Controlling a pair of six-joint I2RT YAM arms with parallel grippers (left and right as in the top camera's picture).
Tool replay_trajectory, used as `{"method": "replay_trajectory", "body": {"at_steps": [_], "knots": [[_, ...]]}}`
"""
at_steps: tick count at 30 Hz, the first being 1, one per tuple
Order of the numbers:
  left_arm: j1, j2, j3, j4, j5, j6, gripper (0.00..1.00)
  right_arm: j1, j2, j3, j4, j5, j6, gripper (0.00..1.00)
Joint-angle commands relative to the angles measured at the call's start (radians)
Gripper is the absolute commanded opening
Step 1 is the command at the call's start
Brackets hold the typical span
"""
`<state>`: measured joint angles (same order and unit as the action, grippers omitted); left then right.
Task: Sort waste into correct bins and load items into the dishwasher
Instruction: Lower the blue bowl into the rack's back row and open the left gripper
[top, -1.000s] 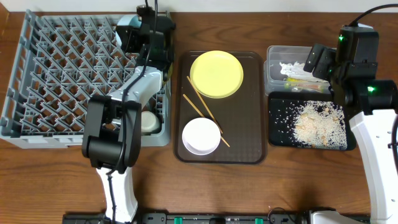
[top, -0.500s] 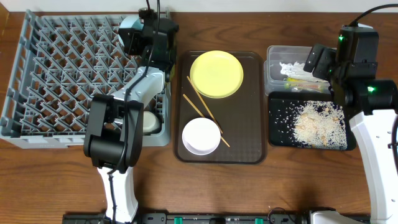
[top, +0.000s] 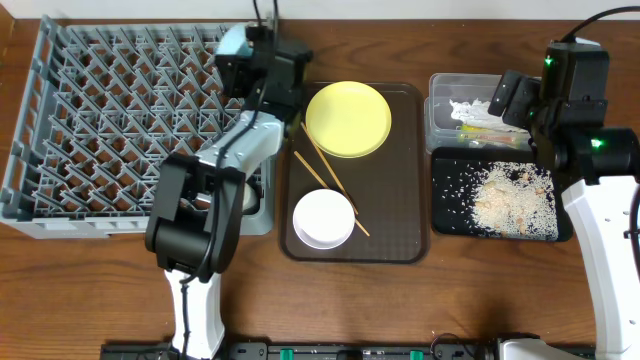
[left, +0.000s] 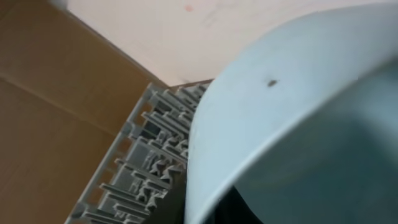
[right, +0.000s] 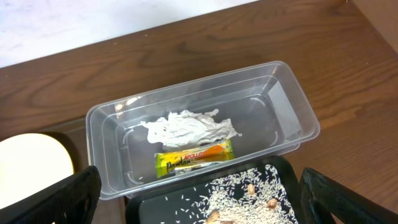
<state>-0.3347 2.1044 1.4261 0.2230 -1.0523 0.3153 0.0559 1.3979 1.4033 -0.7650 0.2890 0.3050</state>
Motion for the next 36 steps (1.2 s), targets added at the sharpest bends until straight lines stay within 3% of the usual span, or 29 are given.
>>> {"method": "replay_trajectory", "body": {"at_steps": [1, 7, 16, 36], "knots": [[-0.01, 0.013, 0.005, -0.01, 0.023, -0.041, 0.14, -0.009, -0.005, 0.001, 0.001, 0.018, 0.013, 0.99], [-0.007, 0.013, 0.005, 0.02, 0.023, -0.039, 0.14, -0.009, -0.005, 0.001, 0.001, 0.018, 0.013, 0.99], [0.005, 0.013, 0.005, 0.28, -0.075, 0.198, 0.11, -0.009, -0.005, 0.001, 0.001, 0.018, 0.013, 0.99], [0.107, 0.016, 0.005, 0.28, -0.038, 0.136, 0.1, -0.009, -0.005, 0.001, 0.001, 0.018, 0.013, 0.99]]}}
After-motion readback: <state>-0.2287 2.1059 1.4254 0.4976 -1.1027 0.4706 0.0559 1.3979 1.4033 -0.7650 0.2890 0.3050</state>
